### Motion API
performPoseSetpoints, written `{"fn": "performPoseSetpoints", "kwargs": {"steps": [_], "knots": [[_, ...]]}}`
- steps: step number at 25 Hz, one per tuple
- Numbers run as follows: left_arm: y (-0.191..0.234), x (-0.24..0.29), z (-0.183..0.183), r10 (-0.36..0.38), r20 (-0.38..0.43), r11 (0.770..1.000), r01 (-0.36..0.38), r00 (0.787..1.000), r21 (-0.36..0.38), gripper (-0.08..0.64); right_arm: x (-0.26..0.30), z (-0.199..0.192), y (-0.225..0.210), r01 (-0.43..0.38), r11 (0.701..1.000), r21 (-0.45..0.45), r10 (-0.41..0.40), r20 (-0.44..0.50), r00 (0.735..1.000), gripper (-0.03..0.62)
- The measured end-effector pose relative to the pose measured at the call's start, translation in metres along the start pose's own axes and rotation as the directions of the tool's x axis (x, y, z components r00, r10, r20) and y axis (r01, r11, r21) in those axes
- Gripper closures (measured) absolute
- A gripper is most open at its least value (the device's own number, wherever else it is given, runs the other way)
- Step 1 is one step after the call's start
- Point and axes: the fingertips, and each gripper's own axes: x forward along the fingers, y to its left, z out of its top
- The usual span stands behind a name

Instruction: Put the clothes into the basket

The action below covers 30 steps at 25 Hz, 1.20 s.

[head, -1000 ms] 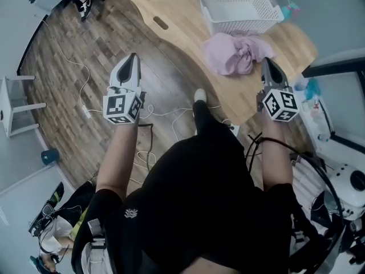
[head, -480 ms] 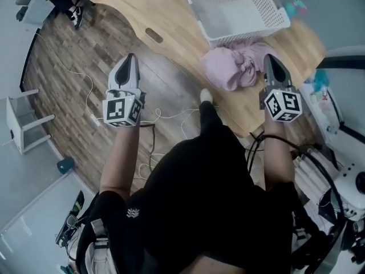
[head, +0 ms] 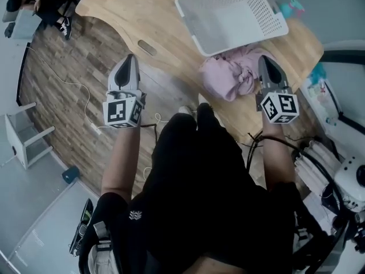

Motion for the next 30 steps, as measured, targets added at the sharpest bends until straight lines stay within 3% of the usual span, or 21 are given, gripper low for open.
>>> {"fn": "performPoseSetpoints", "kwargs": {"steps": [3,14,22,27,30], "knots": [[-0.003,0.021,0.005,-0.041,0.007,0.999,0.041,0.999,0.009,0.552,-0.004,0.007,0.003,0.001,1.000,0.006,-0.001,0.029,1.000,0.591],[-0.007,0.094,0.001,-0.228,0.009,0.974,0.228,0.974,0.014,0.552,-0.021,0.016,0.011,0.156,0.987,0.043,-0.159,0.096,0.983,0.591],[-0.023,0.120,-0.026,-0.297,-0.004,0.954,0.297,0.955,0.033,0.554,0.004,-0.005,0.015,0.156,0.987,0.042,-0.158,0.044,0.987,0.591],[-0.037,0.122,-0.051,-0.324,-0.039,0.946,0.324,0.945,-0.008,0.554,0.009,-0.027,0.033,0.112,0.994,0.006,-0.112,0.002,0.994,0.588],[-0.045,0.122,-0.063,-0.343,-0.059,0.939,0.341,0.938,-0.033,0.552,0.010,-0.044,0.038,0.098,0.995,0.002,-0.098,-0.023,0.995,0.402]]}}
